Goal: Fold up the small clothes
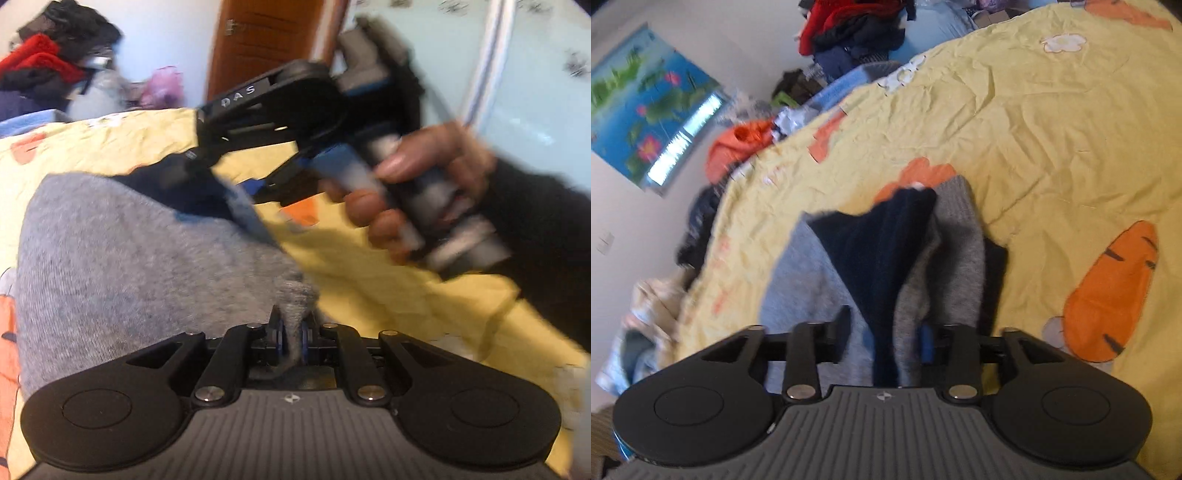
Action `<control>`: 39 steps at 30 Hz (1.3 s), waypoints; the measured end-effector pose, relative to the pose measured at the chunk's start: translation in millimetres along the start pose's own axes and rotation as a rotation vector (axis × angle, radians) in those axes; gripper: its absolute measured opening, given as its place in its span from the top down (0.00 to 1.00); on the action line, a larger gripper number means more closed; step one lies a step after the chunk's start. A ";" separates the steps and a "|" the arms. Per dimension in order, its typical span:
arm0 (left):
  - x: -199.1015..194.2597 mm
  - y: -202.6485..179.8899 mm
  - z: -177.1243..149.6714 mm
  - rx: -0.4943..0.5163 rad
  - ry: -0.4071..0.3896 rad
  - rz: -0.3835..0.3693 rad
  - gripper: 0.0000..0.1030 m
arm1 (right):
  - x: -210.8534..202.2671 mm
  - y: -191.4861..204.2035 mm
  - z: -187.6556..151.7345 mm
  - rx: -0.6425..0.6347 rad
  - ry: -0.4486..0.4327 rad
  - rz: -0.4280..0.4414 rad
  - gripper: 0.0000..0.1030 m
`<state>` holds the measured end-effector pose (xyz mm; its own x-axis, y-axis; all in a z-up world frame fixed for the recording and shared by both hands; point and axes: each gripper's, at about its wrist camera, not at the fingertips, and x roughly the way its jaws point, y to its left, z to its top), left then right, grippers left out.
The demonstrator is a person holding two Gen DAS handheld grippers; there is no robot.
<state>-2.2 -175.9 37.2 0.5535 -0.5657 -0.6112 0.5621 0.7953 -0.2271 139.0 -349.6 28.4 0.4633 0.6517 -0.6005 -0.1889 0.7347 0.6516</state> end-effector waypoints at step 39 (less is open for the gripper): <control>5.7 185.9 63.6 -0.413 0.001 0.063 0.74 | 10.1 -7.4 -9.4 0.012 -0.140 -0.079 0.69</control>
<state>144.6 -45.2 39.7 0.5783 -0.5132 -0.6342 0.2330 0.8489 -0.4745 137.0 -346.6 13.2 0.5923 0.5590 -0.5803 -0.1373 0.7797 0.6109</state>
